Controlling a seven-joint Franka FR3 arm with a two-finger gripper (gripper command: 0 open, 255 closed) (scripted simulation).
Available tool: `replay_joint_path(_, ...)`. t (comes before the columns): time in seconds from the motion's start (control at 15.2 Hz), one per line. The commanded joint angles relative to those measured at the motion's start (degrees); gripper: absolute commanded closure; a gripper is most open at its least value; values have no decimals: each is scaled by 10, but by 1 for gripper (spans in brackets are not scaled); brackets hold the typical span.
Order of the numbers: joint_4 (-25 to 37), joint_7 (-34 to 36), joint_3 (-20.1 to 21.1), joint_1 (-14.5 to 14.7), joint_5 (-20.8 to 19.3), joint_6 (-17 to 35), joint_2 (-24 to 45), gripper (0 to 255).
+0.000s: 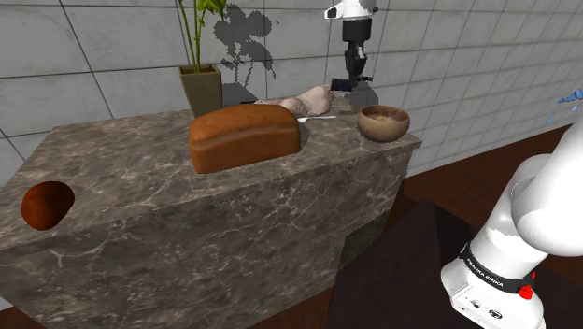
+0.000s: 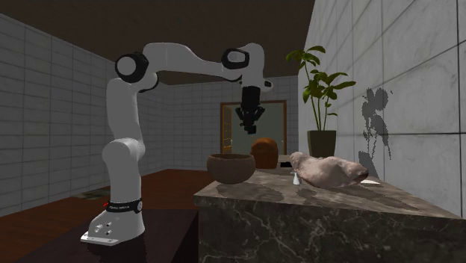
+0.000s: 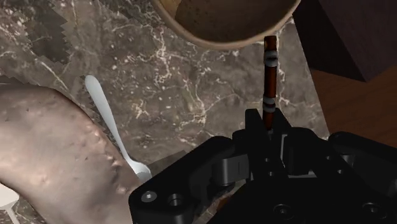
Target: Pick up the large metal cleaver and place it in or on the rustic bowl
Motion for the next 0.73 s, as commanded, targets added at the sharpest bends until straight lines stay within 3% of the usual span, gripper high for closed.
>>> replay_joint_path(0.0,-27,-19,-10,-9,-8,2,-26,255)
replay_joint_path(0.66,-117,-109,-66,-54,-47,19,-110,255)
